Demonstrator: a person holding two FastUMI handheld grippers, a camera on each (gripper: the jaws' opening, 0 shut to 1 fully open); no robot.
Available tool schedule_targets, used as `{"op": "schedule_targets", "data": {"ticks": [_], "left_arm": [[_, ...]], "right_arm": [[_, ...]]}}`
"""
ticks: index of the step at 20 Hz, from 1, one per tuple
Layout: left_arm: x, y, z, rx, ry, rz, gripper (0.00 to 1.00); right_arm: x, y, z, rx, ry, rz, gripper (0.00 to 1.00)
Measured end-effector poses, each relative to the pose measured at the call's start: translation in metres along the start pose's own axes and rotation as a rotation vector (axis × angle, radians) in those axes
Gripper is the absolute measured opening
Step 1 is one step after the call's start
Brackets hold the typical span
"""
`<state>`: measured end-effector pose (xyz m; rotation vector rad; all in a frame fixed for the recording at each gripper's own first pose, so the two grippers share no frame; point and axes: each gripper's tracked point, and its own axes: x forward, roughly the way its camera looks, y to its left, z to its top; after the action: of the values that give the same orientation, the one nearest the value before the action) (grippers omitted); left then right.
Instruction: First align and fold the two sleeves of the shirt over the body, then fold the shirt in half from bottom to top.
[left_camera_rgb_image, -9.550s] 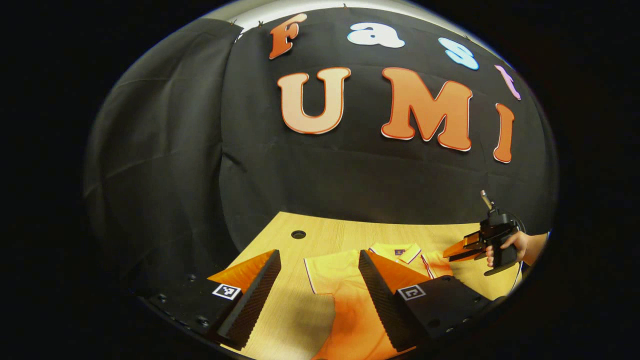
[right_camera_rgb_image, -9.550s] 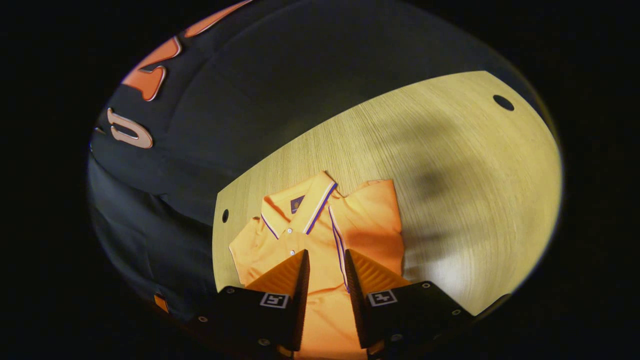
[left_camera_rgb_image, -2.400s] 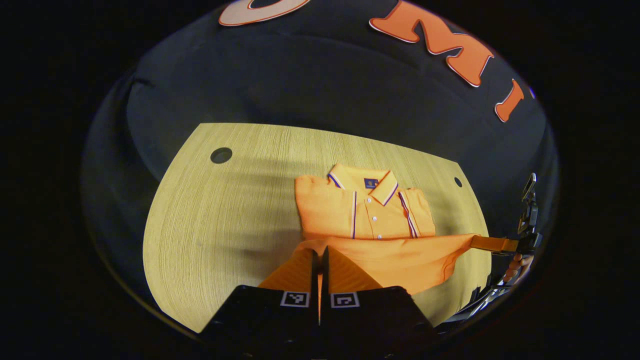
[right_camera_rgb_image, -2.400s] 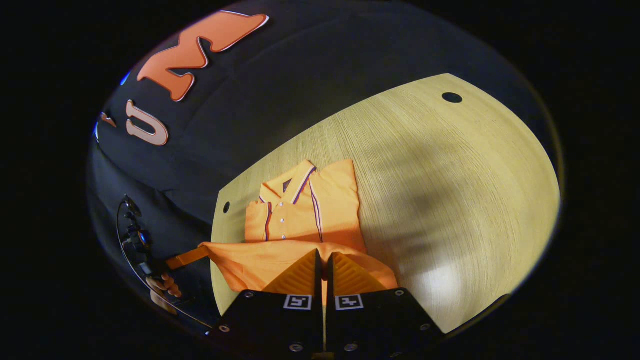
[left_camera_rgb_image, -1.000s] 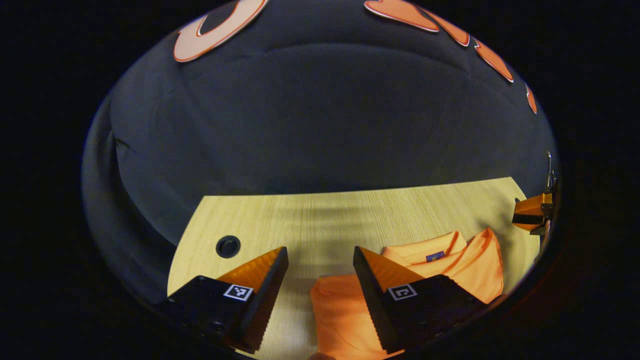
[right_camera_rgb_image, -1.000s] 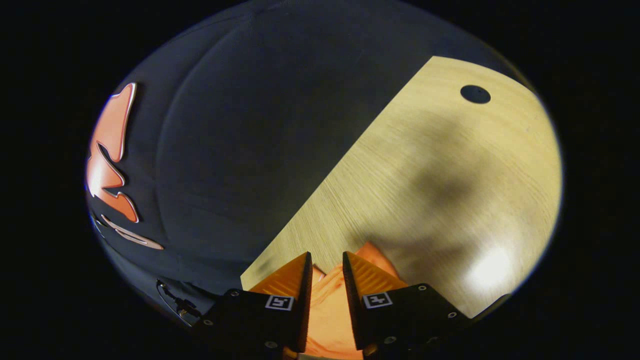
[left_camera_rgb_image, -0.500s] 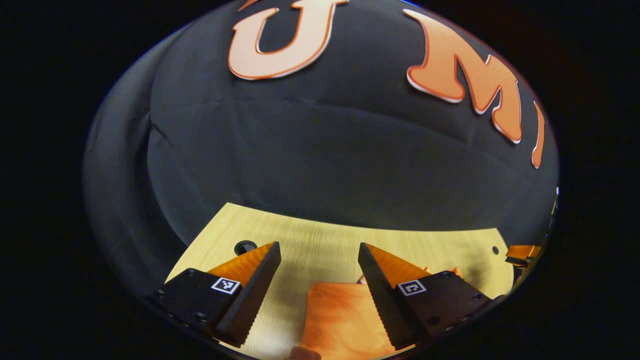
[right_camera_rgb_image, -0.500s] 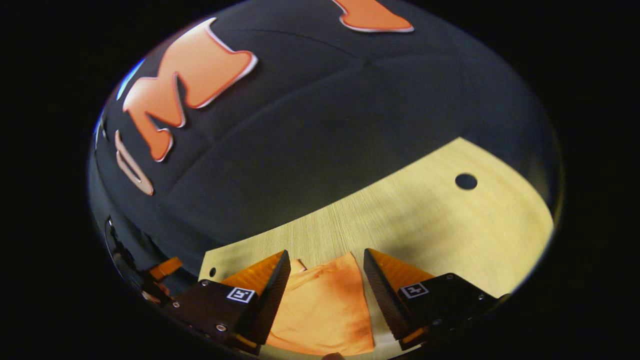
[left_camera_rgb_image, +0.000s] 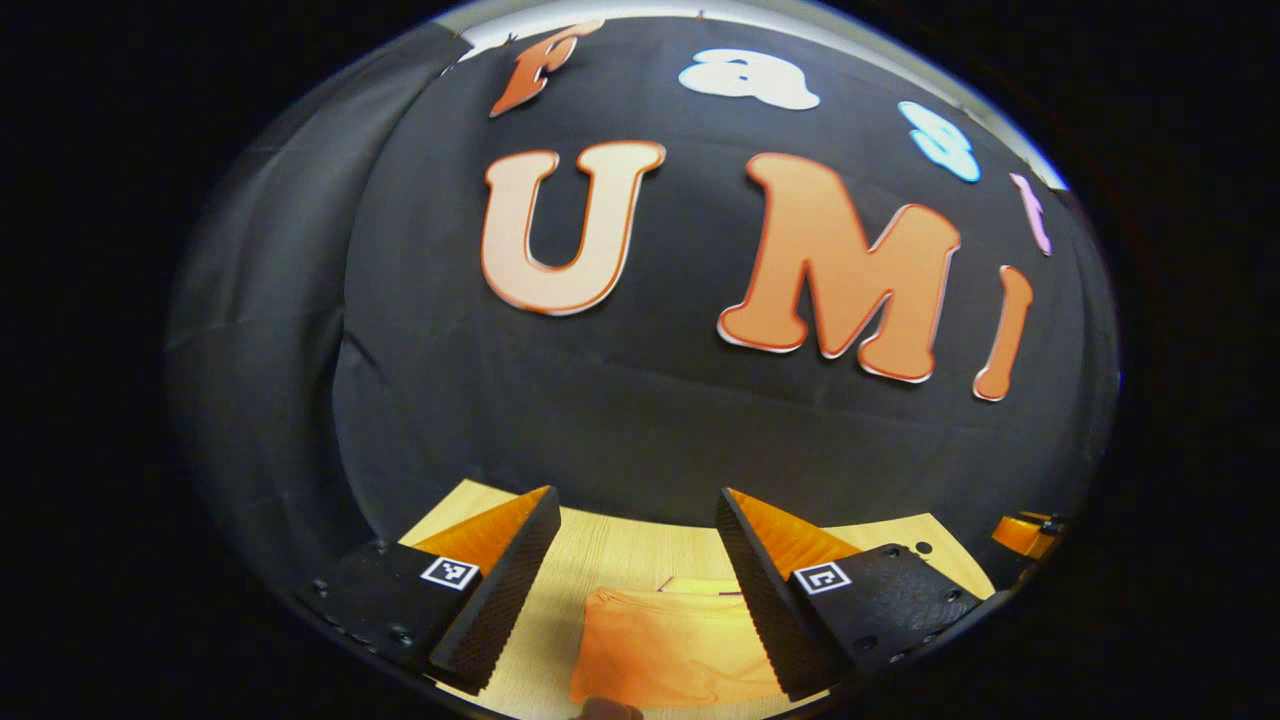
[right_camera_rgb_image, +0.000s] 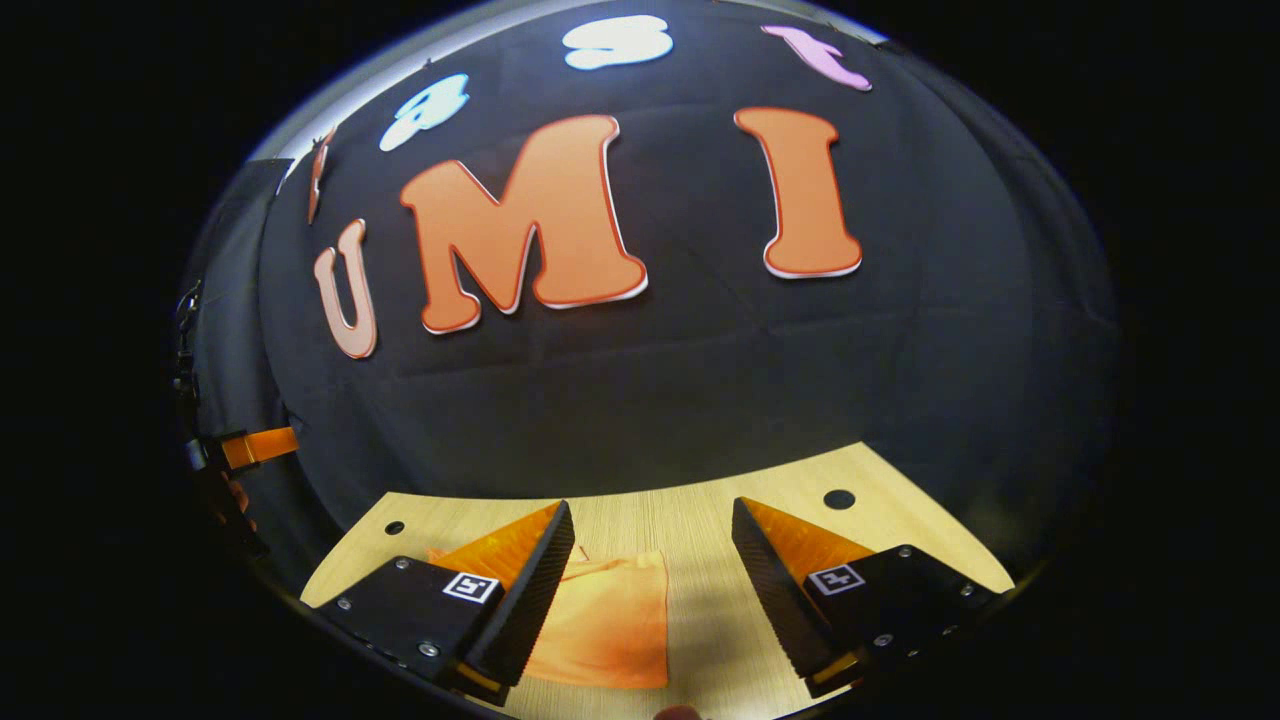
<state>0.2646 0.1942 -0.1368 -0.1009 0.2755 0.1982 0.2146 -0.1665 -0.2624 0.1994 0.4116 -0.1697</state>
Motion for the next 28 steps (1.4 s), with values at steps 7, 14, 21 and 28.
{"op": "schedule_targets", "data": {"ticks": [7,14,21,28], "left_arm": [[-0.071,-0.063,-0.058,0.121,0.110,-0.140,0.97],[-0.119,-0.126,-0.032,0.194,-0.012,-0.300,0.97],[-0.140,-0.125,-0.031,0.163,-0.045,-0.389,0.95],[-0.197,-0.090,-0.007,0.155,-0.143,-0.212,0.96]], "right_arm": [[-0.108,0.031,0.014,-0.069,-0.142,0.044,0.97],[-0.170,0.119,0.015,-0.146,-0.179,0.195,0.96],[-0.210,0.141,0.012,-0.195,-0.209,0.145,0.94],[-0.256,0.144,0.028,-0.253,-0.274,0.225,0.96]]}}
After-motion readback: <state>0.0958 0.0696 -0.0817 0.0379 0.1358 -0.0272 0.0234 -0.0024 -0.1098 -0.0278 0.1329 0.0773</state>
